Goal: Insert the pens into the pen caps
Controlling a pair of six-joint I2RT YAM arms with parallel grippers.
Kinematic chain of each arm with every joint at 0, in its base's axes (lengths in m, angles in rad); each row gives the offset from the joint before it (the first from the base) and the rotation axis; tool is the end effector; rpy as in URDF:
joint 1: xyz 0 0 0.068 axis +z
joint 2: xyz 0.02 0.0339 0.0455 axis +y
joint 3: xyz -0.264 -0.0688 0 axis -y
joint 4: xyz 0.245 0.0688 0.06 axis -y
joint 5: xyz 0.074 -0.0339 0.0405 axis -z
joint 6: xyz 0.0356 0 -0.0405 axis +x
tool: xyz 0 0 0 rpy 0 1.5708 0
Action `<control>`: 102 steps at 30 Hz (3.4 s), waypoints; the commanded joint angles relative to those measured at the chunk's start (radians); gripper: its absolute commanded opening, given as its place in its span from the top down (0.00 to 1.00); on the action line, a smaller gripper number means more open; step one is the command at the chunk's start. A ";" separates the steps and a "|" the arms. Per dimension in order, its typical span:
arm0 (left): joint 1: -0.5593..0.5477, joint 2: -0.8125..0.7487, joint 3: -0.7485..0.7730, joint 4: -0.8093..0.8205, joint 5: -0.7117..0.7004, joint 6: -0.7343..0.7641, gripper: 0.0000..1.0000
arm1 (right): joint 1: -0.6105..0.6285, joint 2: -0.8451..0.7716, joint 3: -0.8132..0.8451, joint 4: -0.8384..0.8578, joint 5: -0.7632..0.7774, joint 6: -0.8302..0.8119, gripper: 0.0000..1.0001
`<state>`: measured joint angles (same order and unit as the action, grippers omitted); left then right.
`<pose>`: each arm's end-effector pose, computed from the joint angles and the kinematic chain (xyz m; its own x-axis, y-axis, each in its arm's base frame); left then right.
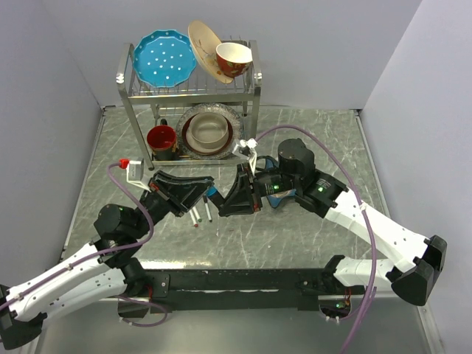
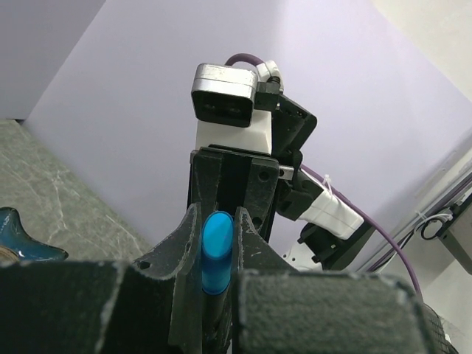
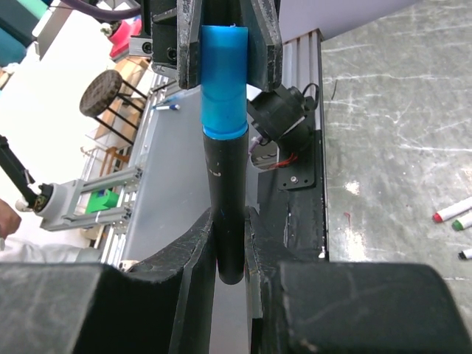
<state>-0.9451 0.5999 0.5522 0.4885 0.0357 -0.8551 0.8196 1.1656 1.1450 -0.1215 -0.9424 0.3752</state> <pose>0.0861 -0.1213 0.3575 -0.4616 -0.6488 -0.6049 0.7325 0.1059 -0.6725 0.1537 0.2068 0.3976 -0.4477 -0.1638 -0.8791 -0.8729 -0.1333 0.4694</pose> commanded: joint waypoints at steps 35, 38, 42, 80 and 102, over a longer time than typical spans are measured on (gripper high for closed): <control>0.253 0.480 0.398 -0.802 0.082 0.200 0.99 | -0.036 -0.429 -0.413 0.241 0.433 0.002 0.14; 0.275 0.561 0.338 -0.710 0.067 0.162 0.99 | -0.036 -0.515 -0.465 0.195 0.482 -0.001 0.05; 0.301 0.697 0.282 -0.581 0.104 0.120 0.99 | -0.037 -0.570 -0.440 0.090 0.536 -0.041 0.01; 0.342 0.563 0.402 -0.656 0.099 0.232 0.00 | -0.036 -0.623 -0.398 -0.176 0.927 0.076 0.00; 0.309 0.136 0.140 -0.424 0.366 0.289 0.01 | -0.036 -0.601 -0.298 -0.241 1.271 0.200 0.00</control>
<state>-0.6258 0.7589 0.6937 -0.0010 0.3748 -0.5793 0.7807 0.5568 0.8062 -0.3889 0.2905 0.5594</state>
